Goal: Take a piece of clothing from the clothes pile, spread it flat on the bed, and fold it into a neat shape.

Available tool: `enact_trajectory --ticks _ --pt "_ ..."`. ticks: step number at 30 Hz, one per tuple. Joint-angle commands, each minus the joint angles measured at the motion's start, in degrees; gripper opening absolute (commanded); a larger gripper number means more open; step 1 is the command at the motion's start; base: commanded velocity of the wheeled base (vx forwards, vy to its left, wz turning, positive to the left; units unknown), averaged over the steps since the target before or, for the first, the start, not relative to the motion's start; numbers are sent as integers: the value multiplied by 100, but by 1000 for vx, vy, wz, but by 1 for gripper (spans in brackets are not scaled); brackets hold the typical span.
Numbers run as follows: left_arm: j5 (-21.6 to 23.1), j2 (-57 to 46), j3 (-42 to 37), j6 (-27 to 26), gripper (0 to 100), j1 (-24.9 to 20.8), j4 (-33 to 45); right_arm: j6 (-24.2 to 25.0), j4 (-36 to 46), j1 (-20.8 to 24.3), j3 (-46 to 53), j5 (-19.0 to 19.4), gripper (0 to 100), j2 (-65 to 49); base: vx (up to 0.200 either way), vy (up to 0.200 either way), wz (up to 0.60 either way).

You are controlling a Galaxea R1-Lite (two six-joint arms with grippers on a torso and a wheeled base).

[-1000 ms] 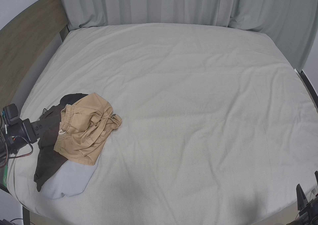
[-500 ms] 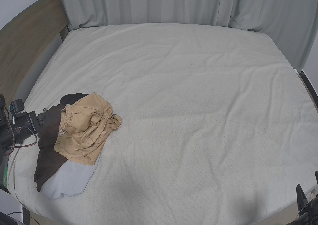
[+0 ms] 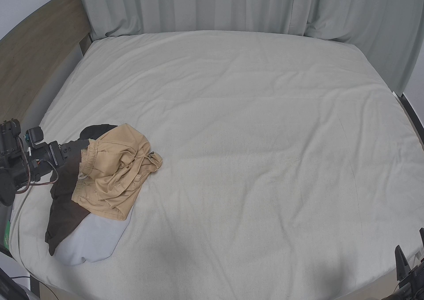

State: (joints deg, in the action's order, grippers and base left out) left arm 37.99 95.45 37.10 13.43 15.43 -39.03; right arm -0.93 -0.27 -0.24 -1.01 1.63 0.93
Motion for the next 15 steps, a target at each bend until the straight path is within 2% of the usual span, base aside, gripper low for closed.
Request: enact_trajectory --ticks 1,15 --pt "-2 395 140 1 100 -5 -148 5 0 -2 101 4 100 -84 0 0 0" --pt "-2 1204 553 1 100 -93 -517 5 0 7 101 4 100 -84 0 0 0"
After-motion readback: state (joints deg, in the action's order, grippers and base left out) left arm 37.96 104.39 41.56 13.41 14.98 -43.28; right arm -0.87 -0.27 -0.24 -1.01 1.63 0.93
